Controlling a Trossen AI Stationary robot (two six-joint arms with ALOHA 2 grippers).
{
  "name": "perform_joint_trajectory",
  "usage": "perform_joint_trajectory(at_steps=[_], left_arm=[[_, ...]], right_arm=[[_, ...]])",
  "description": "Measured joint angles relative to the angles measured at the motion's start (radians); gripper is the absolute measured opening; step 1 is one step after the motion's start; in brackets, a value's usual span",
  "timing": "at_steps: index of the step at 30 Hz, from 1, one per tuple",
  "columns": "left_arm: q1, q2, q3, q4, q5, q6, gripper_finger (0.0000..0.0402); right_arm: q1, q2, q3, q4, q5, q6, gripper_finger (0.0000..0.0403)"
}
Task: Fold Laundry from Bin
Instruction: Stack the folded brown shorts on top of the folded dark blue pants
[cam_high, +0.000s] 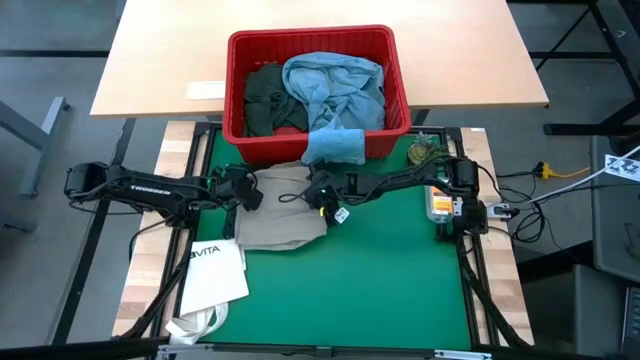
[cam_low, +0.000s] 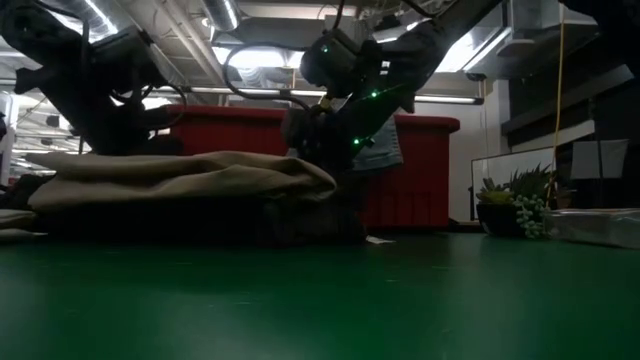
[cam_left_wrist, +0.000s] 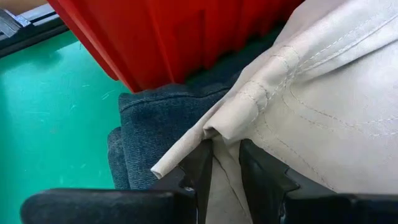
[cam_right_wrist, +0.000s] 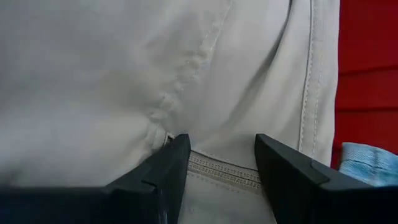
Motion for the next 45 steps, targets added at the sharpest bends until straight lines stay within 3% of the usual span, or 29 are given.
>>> perform_joint_trajectory(at_steps=[12,26,31,40,45], left_arm=[[0.000,-0.007,0.017,0.072,0.035,0.032,0.0080],[0.000,-0.007,0.190,0.067,0.028,0.165,0.0080],[0.000,-0.007,0.209,-0.048,0.036,0.129,0.0080],[0.000,-0.007,0.209,-0.451,0.057,-0.078,0.0080],[0.000,-0.018,0.220,-0.466,0.124,-0.123,0.0080]], right_arm=[[-0.001,-0.114,-0.005,-0.024,0.019,-0.004,0.0191],[-0.001,-0.122,-0.005,-0.008,0.140,-0.055,0.0191],[-0.001,-0.122,-0.005,-0.008,0.139,-0.055,0.0191],[-0.001,-0.122,-0.004,-0.010,0.103,-0.054,0.0191],[-0.001,-0.122,-0.004,-0.012,0.096,-0.053,0.0191]])
